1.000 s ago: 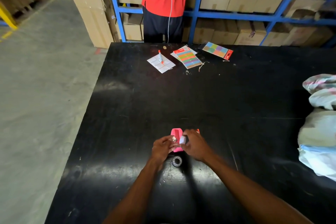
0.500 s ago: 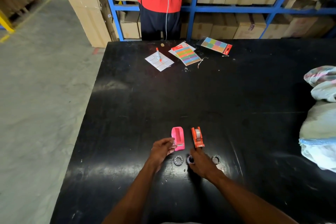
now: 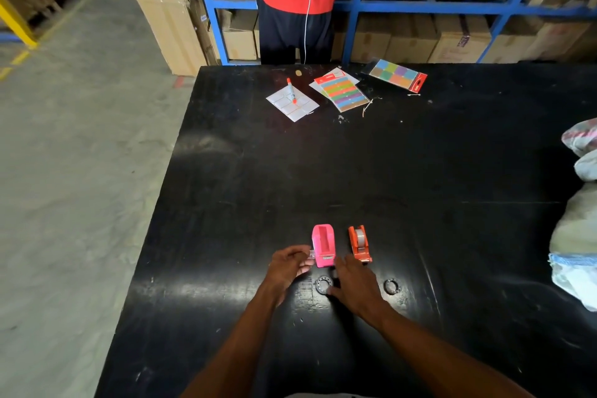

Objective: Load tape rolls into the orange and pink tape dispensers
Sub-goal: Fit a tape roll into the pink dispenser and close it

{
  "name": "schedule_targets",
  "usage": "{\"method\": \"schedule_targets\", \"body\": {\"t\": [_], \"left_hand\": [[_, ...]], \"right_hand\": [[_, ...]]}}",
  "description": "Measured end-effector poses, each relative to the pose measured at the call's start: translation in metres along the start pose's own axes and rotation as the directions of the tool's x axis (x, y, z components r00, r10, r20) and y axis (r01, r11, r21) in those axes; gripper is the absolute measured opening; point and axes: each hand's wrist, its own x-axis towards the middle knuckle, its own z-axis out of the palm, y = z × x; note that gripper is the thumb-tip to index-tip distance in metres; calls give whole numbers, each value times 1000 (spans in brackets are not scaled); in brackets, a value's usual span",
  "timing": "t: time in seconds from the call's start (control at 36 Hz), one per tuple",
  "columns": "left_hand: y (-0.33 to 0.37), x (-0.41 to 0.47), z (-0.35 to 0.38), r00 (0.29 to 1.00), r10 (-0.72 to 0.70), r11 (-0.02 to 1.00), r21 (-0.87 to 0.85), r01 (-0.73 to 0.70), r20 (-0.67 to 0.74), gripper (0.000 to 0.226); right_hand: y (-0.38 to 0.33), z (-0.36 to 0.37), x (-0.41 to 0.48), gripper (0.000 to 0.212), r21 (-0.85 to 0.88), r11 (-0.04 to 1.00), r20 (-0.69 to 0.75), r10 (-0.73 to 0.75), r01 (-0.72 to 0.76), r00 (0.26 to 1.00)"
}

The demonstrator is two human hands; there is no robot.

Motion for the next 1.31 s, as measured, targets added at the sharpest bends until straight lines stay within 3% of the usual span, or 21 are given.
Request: {"method": "schedule_targets", "body": {"t": [0.31, 0.42, 0.5, 0.61, 0.94, 1.11, 1.31], "left_hand": [[4, -5, -15, 1000, 23, 1000, -8, -23, 12, 14], [4, -8, -17, 1000, 23, 1000, -11, -23, 22, 11], [3, -9, -13, 999, 31, 999, -18, -31, 36, 12], [6, -12, -4, 997, 60, 998, -34, -58, 48, 15], [15, -26, 11, 992, 79, 996, 30, -82, 100, 15], [15, -35, 10, 985, 71, 997, 19, -75, 159, 16], [17, -41, 11, 979, 103, 994, 10, -106, 176, 20]], "right_hand": [[-17, 23, 12, 43, -12, 996, 43, -92, 93, 995], [-17, 20, 13, 33, 254, 966, 16, -57, 51, 998], [-17, 4, 16, 24, 550, 835, -36, 11, 11, 999], [-13, -23, 15, 25, 697, 717, -66, 34, 22, 997], [-1, -37, 4, 36, 829, 554, -122, 45, 77, 992], [-3, -41, 0, 42, 836, 537, -136, -2, 116, 991], [-5, -47, -9, 34, 780, 587, -216, -71, 216, 974]]}}
